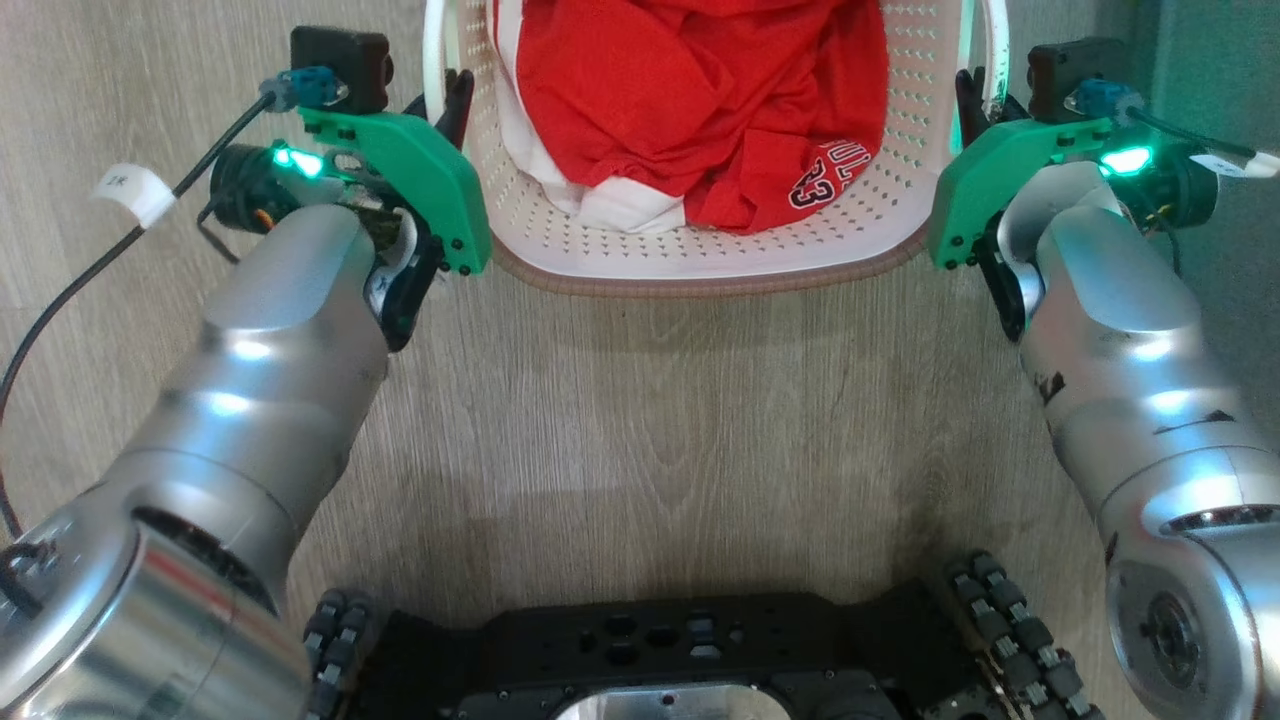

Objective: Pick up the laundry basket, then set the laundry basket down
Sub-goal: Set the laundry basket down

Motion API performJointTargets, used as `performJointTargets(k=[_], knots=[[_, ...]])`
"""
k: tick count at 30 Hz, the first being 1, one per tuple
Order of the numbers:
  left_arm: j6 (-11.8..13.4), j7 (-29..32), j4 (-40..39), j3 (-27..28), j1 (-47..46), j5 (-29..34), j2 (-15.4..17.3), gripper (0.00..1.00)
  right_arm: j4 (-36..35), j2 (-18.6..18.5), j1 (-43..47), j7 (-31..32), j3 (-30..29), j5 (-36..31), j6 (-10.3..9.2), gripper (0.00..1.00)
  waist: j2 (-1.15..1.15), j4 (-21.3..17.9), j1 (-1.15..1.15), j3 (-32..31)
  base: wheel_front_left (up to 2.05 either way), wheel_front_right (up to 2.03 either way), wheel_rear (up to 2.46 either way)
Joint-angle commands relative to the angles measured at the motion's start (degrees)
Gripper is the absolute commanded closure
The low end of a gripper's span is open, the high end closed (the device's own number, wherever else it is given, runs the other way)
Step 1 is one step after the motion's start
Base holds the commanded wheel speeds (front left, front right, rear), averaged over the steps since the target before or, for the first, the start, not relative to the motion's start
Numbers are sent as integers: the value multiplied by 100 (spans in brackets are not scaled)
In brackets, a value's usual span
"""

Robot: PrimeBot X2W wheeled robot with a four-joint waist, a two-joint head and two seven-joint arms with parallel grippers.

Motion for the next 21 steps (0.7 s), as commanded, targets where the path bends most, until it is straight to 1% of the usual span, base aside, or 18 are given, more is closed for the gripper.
performJointTargets(k=[1,10,21], knots=[[-4,-121,133,113,15,31,311,100,37,-156,137,46,28,30,-60,100,0,-2,0,2,0,0,0],[-35,-42,220,11,15,-114,229,100,141,-156,94,178,147,137,-60,100,0,-6,0,38,0,0,0],[-36,8,132,-166,20,-290,276,100,177,-156,88,184,264,265,-60,100,0,-15,0,39,0,0,0]])
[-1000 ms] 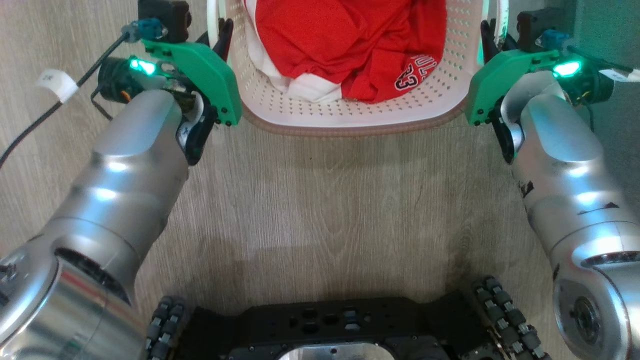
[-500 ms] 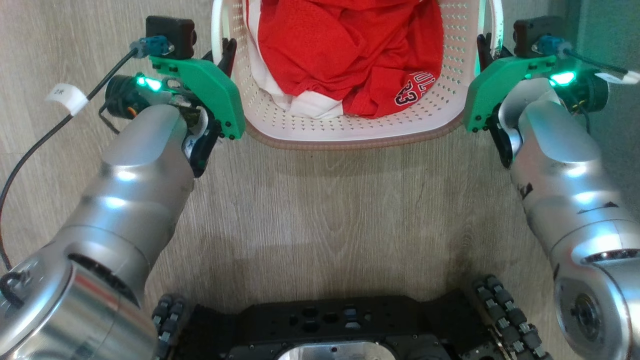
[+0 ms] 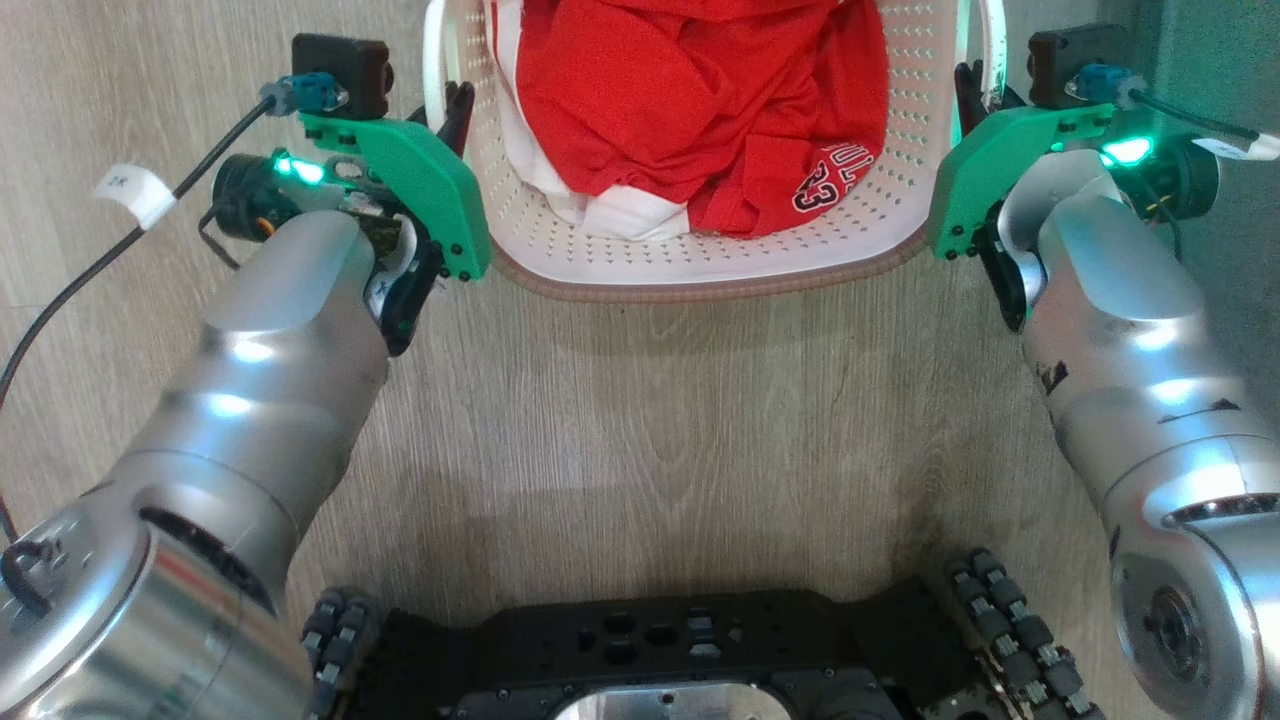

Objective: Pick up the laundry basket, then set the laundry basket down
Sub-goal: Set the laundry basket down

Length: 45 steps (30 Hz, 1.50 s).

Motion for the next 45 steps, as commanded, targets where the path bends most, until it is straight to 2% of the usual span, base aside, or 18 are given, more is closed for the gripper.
performJointTargets(k=[1,13,14,15,16,22,28,37,40,45], knots=[[24,-50,10,28,24,-39,308,100,40,-139,233,46,65,12,-59,100,0,-3,0,-7,0,0,0],[24,-53,-30,-174,-32,-216,341,100,51,-139,253,29,340,232,-59,100,0,-11,0,-41,0,0,0],[24,-78,-26,-157,-60,-234,345,91,18,-139,249,-4,394,248,-59,79,0,-9,0,-39,0,0,0],[24,-92,-24,-147,-67,-257,334,7,6,-139,257,-24,451,315,-59,25,0,5,0,-38,0,0,0],[23,-109,-42,-147,-77,-268,322,0,-36,-139,269,-50,541,384,-59,0,0,14,0,-38,0,0,0],[23,-150,-91,-160,-57,-376,306,0,-231,-139,361,-124,1032,801,-59,0,0,10,0,-64,0,0,0],[23,-158,-131,-263,-15,-464,353,0,-283,-139,364,-148,1225,984,-59,0,0,-11,0,-157,0,0,0],[23,-179,-93,-259,47,-445,454,0,-587,-139,536,-156,901,678,-59,0,0,-21,0,-762,0,0,0],[23,-180,-144,-71,10,-295,524,0,-809,-139,616,-157,728,558,-59,0,0,-16,0,-995,0,0,0],[234,-181,-465,371,0,132,667,0,-1257,-139,730,-157,449,382,-59,0,0,4,0,-1341,0,0,0]])
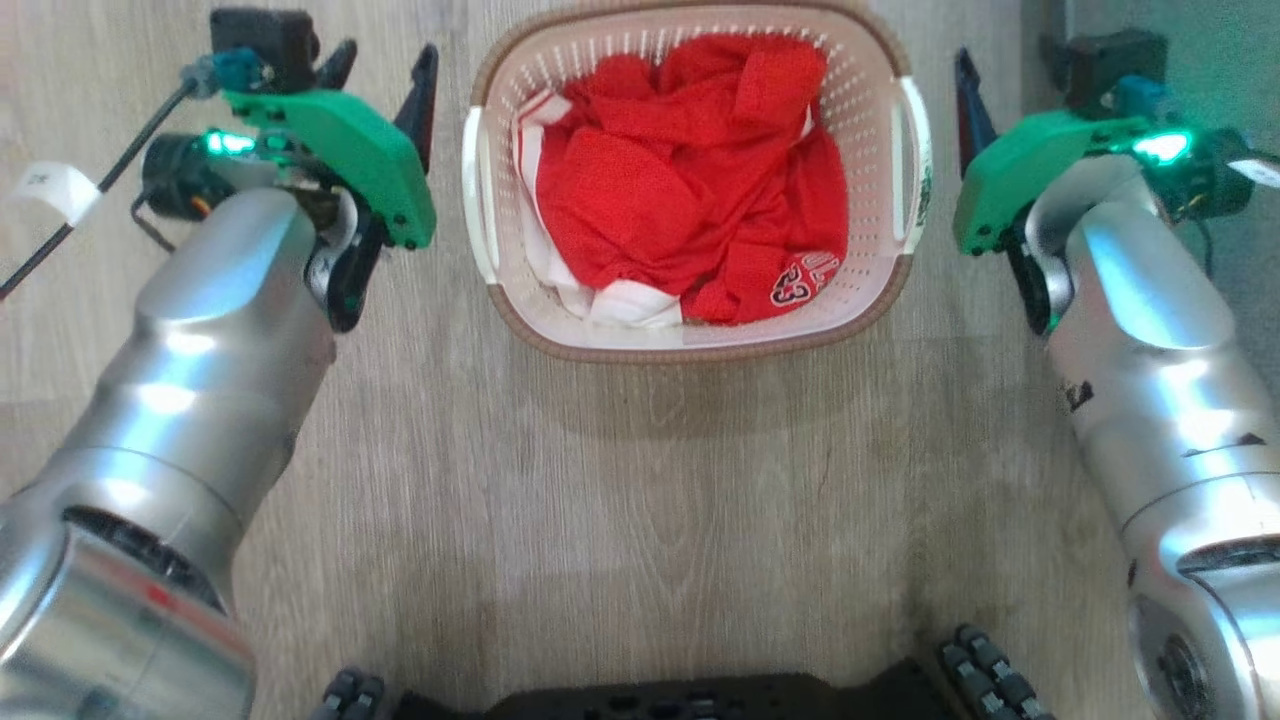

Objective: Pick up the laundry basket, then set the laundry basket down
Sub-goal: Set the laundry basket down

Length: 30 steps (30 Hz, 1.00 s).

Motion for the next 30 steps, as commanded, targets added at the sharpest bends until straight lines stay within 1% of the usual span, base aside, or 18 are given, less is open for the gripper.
performJointTargets(k=[1,7,13,19,21,28,30], knots=[[83,-53,-163,196,44,156,262,0,-247,86,213,-76,-34,-52,-34,0,0,26,0,-209,0,0,0],[346,-54,-799,917,345,868,438,0,-1081,86,538,-76,-288,-150,-34,0,0,76,0,-616,0,0,0],[597,-54,-1726,1798,878,1684,524,0,-1907,86,972,-76,-341,-128,-34,0,0,101,0,-1019,0,0,0],[703,-54,-2736,2708,1674,2367,494,0,-2592,86,1448,-76,-315,17,-34,0,0,92,0,-1486,0,0,0],[711,-54,-3045,2927,1944,2591,468,0,-2792,86,1623,-76,-315,23,-34,0,0,100,0,-1641,0,0,0],[789,-54,-3909,3473,2927,3139,442,0,-3538,86,2314,-76,-233,164,-34,0,0,72,0,-2232,0,0,0],[854,-54,-4121,3571,3209,3242,450,0,-3787,86,2546,-76,-217,164,-34,0,0,69,0,-2401,0,0,0]])
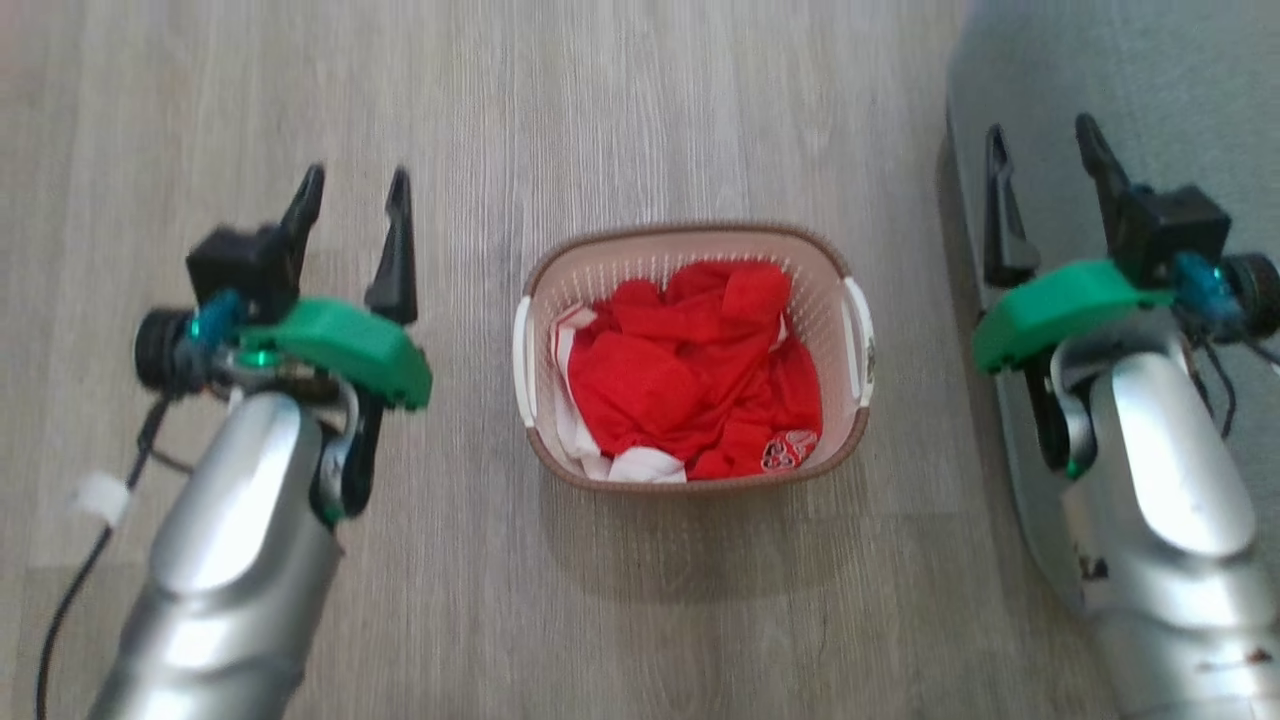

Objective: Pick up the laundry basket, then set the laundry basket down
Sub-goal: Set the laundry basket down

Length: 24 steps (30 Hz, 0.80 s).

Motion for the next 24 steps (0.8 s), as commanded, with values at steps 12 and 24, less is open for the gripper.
performJointTargets(k=[12,24], knots=[[484,-46,-1330,544,1455,156,204,0,-1322,77,1342,-70,108,226,-33,0,-1,-38,1,-929,0,0,0],[796,259,-2534,453,2696,184,445,0,-2161,77,2621,-70,48,315,-33,0,-1,20,1,-1486,0,0,0]])
